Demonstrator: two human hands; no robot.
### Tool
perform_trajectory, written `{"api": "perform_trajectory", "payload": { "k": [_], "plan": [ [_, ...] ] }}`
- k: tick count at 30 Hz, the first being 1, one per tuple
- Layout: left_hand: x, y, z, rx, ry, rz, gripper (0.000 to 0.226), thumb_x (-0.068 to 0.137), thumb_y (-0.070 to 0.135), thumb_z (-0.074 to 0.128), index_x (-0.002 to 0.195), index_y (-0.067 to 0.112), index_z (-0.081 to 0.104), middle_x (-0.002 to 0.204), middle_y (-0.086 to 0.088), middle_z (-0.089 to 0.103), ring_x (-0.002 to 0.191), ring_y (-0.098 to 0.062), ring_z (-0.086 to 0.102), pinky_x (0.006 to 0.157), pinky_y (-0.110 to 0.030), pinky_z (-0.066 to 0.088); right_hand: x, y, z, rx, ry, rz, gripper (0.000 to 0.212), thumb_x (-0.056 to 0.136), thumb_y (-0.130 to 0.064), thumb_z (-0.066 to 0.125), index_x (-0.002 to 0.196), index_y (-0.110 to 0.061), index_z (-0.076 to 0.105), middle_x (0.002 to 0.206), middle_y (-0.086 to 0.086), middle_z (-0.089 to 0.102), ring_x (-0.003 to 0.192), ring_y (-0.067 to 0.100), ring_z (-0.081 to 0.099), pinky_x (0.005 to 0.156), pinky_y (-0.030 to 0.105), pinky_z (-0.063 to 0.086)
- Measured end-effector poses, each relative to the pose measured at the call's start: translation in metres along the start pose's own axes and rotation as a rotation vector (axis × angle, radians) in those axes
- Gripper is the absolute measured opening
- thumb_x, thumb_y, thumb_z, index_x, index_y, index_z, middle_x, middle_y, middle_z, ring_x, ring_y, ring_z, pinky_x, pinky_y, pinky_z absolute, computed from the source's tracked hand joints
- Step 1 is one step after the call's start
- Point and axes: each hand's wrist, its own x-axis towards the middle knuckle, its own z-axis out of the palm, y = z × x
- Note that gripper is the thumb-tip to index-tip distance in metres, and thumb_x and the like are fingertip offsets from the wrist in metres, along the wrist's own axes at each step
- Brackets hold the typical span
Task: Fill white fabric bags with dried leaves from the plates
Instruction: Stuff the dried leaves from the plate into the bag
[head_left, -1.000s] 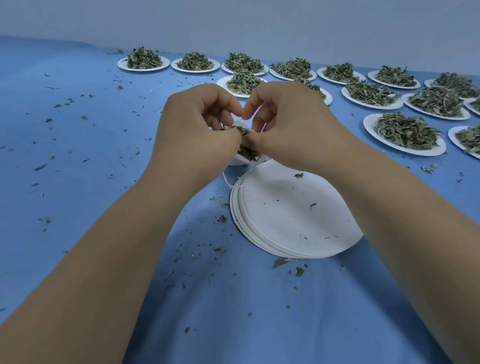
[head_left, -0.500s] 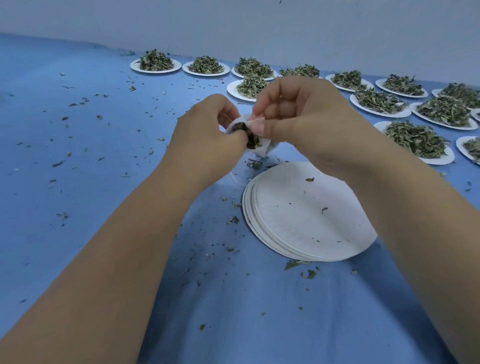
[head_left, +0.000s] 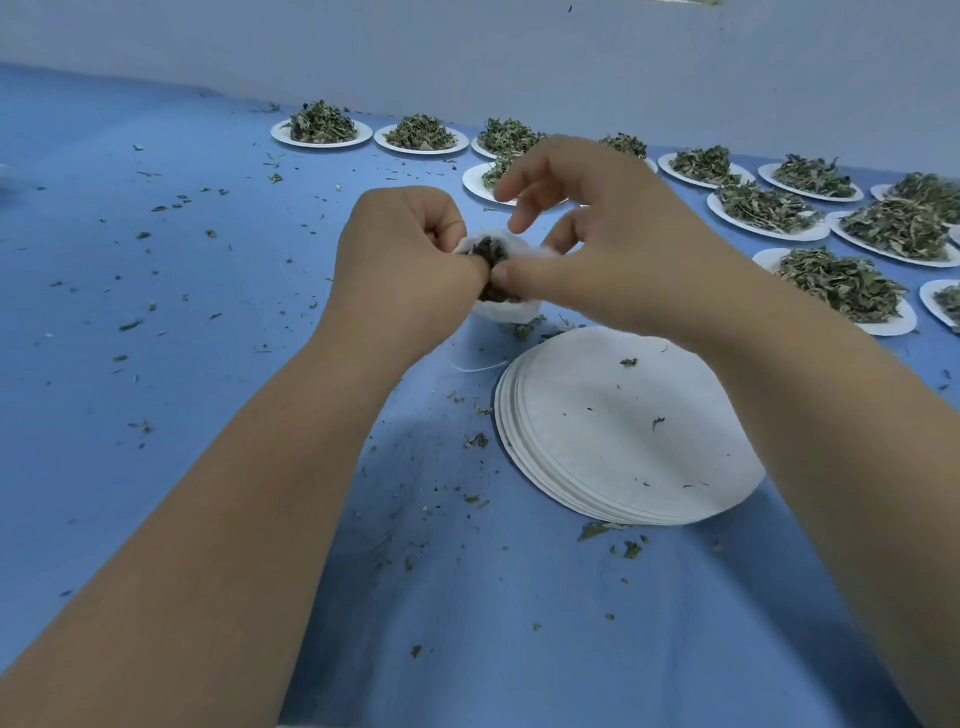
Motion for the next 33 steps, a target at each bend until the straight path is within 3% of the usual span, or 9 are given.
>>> {"api": "perform_trajectory", "payload": {
  "k": [3,8,12,16,20,22,27,30,33],
  "plan": [
    [0.0,0.001,0.0,-0.044,-0.039,-0.005,0.031,0.069,0.0,0.064,0.056,0.02,0.044,0.055,-0.007,0.039,0.049,-0.019,0.039,0.047,-0.031,0.036,0.007,-0.008,0.006,-0.315,-0.023,-0.035,0.028,0.082,-0.029,0.073,0.108,-0.034,0.063,0.107,-0.016,0.064,0.078,0.002,0.059,0.061,0.017,0.045],
    [0.0,0.003,-0.001,-0.198,-0.118,-0.047,0.042,0.074,-0.004,0.073,0.059,0.019,0.04,0.049,-0.004,0.038,0.037,-0.016,0.042,0.044,-0.024,0.039,0.027,-0.014,0.02,-0.564,-0.037,-0.024,0.015,0.08,-0.011,0.065,0.086,-0.023,0.059,0.077,-0.01,0.055,0.082,0.017,0.054,0.073,0.032,0.051],
    [0.004,0.001,-0.008,-0.251,-0.092,-0.082,0.044,0.077,0.003,0.078,0.06,0.02,0.042,0.058,-0.009,0.041,0.044,-0.018,0.038,0.047,-0.024,0.039,0.031,-0.008,0.02,-0.442,0.024,-0.023,0.014,0.082,-0.022,0.07,0.088,-0.023,0.058,0.077,-0.012,0.054,0.073,0.01,0.051,0.064,0.024,0.044],
    [0.006,-0.001,-0.009,-0.124,-0.003,-0.019,0.042,0.076,0.008,0.077,0.056,0.021,0.042,0.055,-0.007,0.044,0.055,-0.017,0.042,0.055,-0.032,0.04,0.025,-0.007,0.013,-0.182,-0.109,0.031,0.016,0.083,-0.032,0.074,0.095,-0.033,0.064,0.096,-0.017,0.067,0.059,-0.004,0.057,0.049,0.008,0.042],
    [0.002,0.002,-0.007,-0.205,-0.101,-0.039,0.042,0.07,0.014,0.079,0.057,0.022,0.04,0.063,-0.012,0.045,0.061,-0.02,0.042,0.057,-0.032,0.037,0.025,-0.007,0.026,-0.208,-0.137,0.033,0.021,0.083,-0.027,0.069,0.104,-0.031,0.066,0.106,-0.015,0.065,0.084,-0.001,0.063,0.053,0.009,0.047],
    [0.003,0.003,-0.008,-0.224,-0.121,-0.051,0.044,0.072,0.011,0.08,0.058,0.02,0.04,0.064,-0.013,0.043,0.061,-0.02,0.039,0.056,-0.032,0.034,0.029,-0.007,0.034,-0.186,-0.111,0.044,0.02,0.083,-0.022,0.068,0.103,-0.026,0.069,0.103,-0.01,0.067,0.086,0.008,0.064,0.062,0.017,0.052],
    [0.001,0.005,-0.013,-0.228,-0.105,-0.023,0.039,0.076,0.017,0.081,0.058,0.018,0.046,0.054,-0.004,0.042,0.052,-0.017,0.038,0.056,-0.027,0.035,0.039,-0.004,0.038,-0.273,-0.016,0.052,0.009,0.079,-0.021,0.067,0.088,-0.022,0.067,0.077,-0.01,0.06,0.064,0.001,0.05,0.046,0.009,0.037],
    [0.004,0.013,-0.014,-0.304,-0.064,-0.034,0.029,0.083,0.02,0.069,0.071,0.003,0.05,0.066,-0.009,0.042,0.065,-0.018,0.041,0.06,-0.03,0.036,0.044,-0.004,0.033,-0.284,0.001,0.084,0.008,0.081,-0.024,0.07,0.08,-0.021,0.063,0.067,-0.01,0.054,0.056,0.006,0.047,0.046,0.02,0.035],
    [0.009,0.014,-0.024,-0.279,-0.049,-0.052,0.006,0.086,0.017,0.057,0.086,0.011,0.057,0.082,0.007,0.055,0.081,-0.012,0.05,0.068,-0.025,0.038,0.052,-0.006,0.029,-0.086,-0.005,0.17,0.013,0.081,-0.022,0.073,0.075,-0.022,0.062,0.063,-0.009,0.056,0.049,0.007,0.051,0.046,0.02,0.044]
  ]
}}
